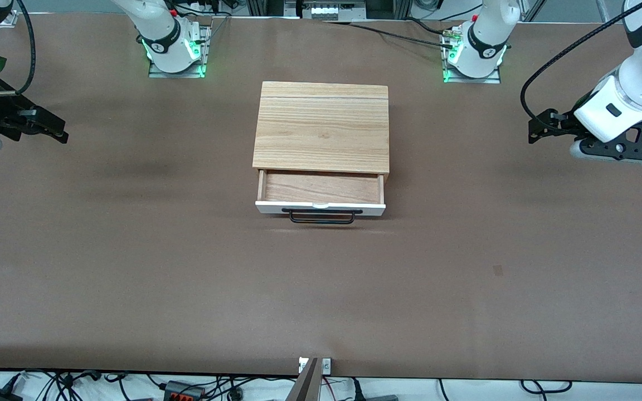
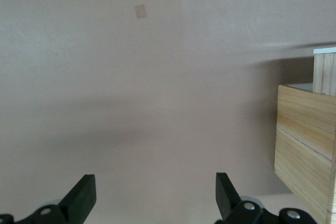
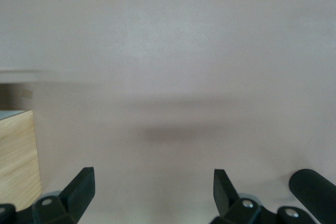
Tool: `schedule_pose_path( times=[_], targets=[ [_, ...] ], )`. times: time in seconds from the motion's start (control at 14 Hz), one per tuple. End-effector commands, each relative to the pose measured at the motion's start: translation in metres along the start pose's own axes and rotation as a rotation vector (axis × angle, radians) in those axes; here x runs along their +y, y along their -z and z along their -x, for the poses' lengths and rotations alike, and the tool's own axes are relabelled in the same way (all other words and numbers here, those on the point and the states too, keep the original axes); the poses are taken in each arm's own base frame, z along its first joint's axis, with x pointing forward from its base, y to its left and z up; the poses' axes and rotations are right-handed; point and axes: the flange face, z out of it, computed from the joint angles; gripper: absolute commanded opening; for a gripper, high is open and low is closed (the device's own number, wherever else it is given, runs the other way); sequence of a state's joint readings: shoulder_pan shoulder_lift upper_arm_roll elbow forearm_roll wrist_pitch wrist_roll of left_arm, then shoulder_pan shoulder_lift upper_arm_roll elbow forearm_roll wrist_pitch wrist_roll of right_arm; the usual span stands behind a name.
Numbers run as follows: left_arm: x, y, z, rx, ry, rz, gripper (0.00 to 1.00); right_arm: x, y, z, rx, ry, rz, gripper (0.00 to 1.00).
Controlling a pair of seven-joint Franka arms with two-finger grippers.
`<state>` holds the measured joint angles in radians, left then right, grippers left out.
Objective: Pull top drawer with both arms simultaneously
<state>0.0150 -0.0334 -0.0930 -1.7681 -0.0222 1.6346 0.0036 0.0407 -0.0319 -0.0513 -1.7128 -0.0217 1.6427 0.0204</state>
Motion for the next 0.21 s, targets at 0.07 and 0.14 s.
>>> schedule_pose_path(
  times=[0.07, 0.14],
  targets=[
    [0.0004, 0.0005, -0.0006, -0.006, 0.01, 0.02, 1.0, -0.0064, 0.0078, 0.0006, -0.01, -0.011, -0.03, 1.0],
    [0.0004, 0.0005, -0.0006, -0.006, 0.01, 0.02, 1.0, -0.0033, 0.0068, 0.0003, -0.013, -0.015, -0.031, 1.0]
  ],
)
